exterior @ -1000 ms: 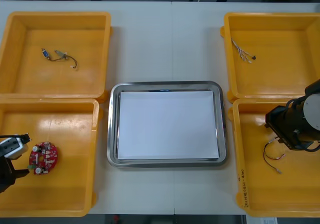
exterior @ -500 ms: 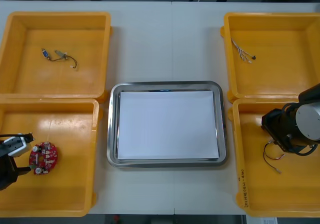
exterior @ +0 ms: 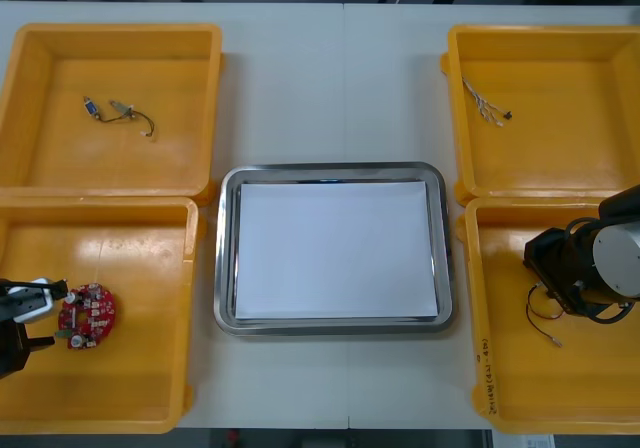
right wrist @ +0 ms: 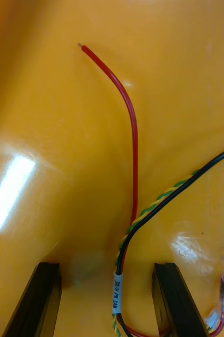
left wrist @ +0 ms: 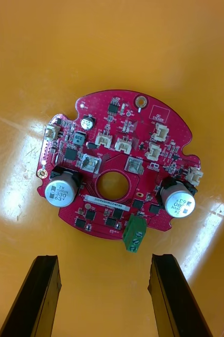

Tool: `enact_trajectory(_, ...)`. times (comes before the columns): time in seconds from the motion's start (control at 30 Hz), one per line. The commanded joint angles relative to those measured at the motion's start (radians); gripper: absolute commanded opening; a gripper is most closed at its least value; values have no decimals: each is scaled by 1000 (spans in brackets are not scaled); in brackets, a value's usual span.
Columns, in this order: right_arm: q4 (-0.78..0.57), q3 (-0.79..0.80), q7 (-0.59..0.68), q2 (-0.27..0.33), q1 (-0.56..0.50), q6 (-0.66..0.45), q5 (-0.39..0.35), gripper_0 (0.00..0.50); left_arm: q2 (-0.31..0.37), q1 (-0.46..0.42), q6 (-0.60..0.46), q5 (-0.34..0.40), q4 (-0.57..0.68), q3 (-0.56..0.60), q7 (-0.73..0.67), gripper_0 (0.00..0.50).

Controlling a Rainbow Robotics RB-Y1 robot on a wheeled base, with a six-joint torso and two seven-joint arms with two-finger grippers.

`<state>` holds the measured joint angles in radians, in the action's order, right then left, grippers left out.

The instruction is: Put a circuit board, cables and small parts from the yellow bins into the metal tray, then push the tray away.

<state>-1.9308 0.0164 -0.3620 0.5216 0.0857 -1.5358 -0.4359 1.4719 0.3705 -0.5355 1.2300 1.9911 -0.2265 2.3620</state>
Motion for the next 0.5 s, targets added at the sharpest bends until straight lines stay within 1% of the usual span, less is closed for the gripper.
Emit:
enact_trajectory(0.03,-25,-12,8,-31,-27,11,2,500,45,-56,11,-9,-17,-59,74,500)
enact_trajectory(0.2,-30,-10,8,-46,-29,11,25,500,34,-113,12,-11,-37,-106,74,500)
enact_trajectory(0.3,-31,-10,8,-51,-29,11,26,497,27,-143,12,-11,-44,-136,76,500)
enact_trajectory(0.33,-33,-12,8,-49,-29,9,23,363,25,-148,12,-11,-48,-140,76,500)
enact_trajectory(0.37,-34,-10,8,-49,-30,11,22,298,25,-150,12,-11,-48,-140,76,500)
enact_trajectory(0.4,-34,-10,8,-49,-32,11,20,140,22,-150,12,-11,-48,-140,76,500)
enact_trajectory(0.43,-37,-12,8,-49,-34,11,19,92,24,-151,12,-11,-46,-140,76,500)
enact_trajectory(0.47,-37,-10,8,-49,-35,9,17,69,24,-151,11,-11,-48,-140,76,500)
enact_trajectory(0.5,-40,-10,8,-49,-35,9,19,33,24,-151,12,-11,-46,-140,77,500)
